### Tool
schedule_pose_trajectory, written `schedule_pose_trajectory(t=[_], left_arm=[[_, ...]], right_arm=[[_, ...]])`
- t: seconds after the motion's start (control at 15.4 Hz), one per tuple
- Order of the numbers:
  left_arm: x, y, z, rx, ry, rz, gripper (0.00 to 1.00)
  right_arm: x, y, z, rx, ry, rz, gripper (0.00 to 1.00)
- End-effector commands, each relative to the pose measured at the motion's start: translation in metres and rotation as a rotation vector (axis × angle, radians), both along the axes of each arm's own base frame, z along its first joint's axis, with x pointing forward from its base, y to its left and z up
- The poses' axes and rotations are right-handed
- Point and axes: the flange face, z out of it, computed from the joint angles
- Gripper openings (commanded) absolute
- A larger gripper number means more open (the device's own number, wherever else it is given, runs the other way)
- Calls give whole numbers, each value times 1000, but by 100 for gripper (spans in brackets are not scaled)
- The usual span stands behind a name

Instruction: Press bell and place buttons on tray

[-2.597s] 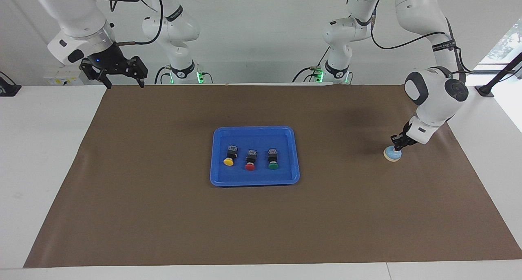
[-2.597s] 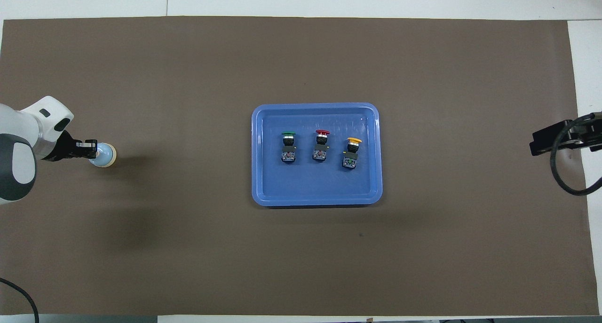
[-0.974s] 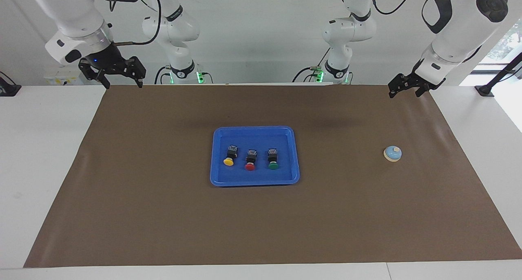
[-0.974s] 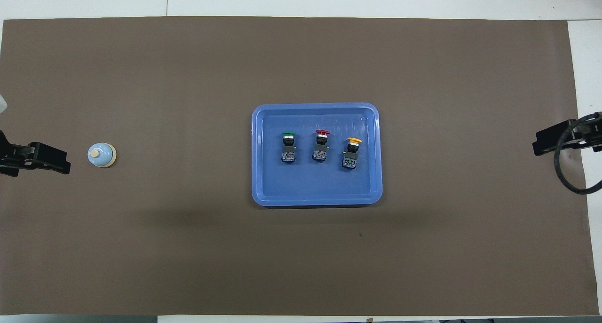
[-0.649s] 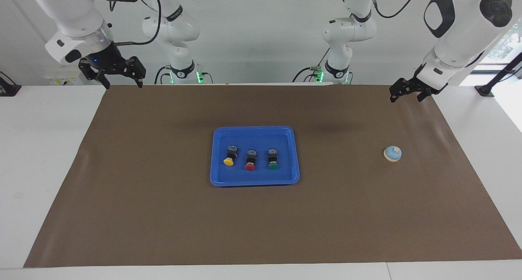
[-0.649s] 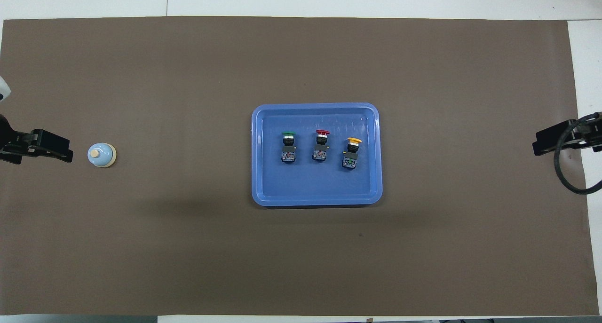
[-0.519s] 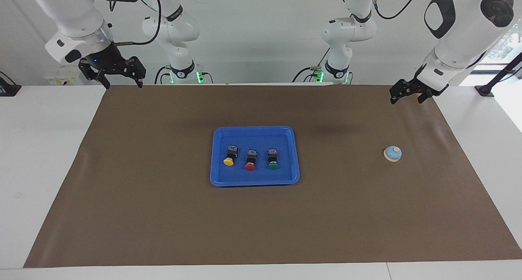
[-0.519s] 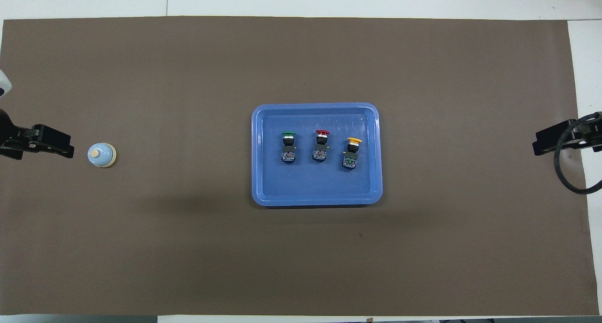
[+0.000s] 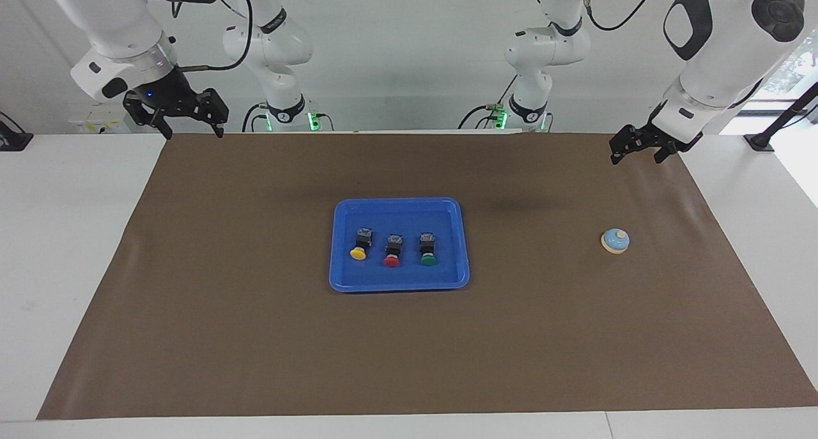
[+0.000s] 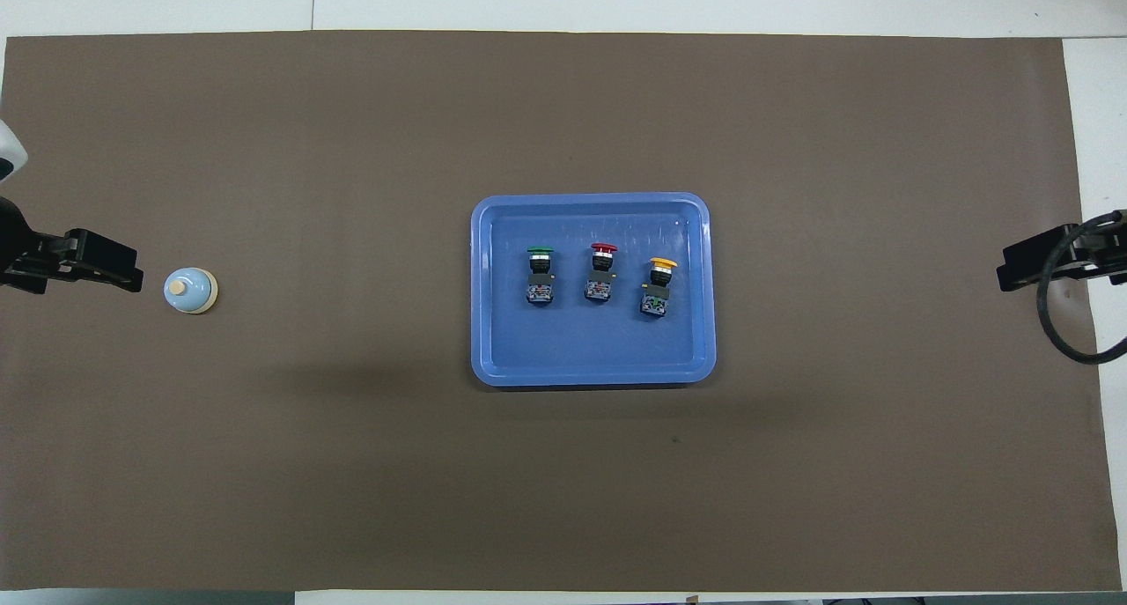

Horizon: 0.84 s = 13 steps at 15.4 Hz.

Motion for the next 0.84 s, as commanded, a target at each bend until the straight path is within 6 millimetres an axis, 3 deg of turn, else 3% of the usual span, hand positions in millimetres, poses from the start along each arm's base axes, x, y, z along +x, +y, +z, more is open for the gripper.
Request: schedule_pose_trajectory(t=[0.0, 0.78], left_arm=[[7, -4, 1, 10, -9, 2, 100], [10, -7, 15, -5, -41, -1, 100]], right_arm=[[-6, -2, 1, 5, 2, 5, 100], [-6, -2, 0, 5, 3, 5, 100]])
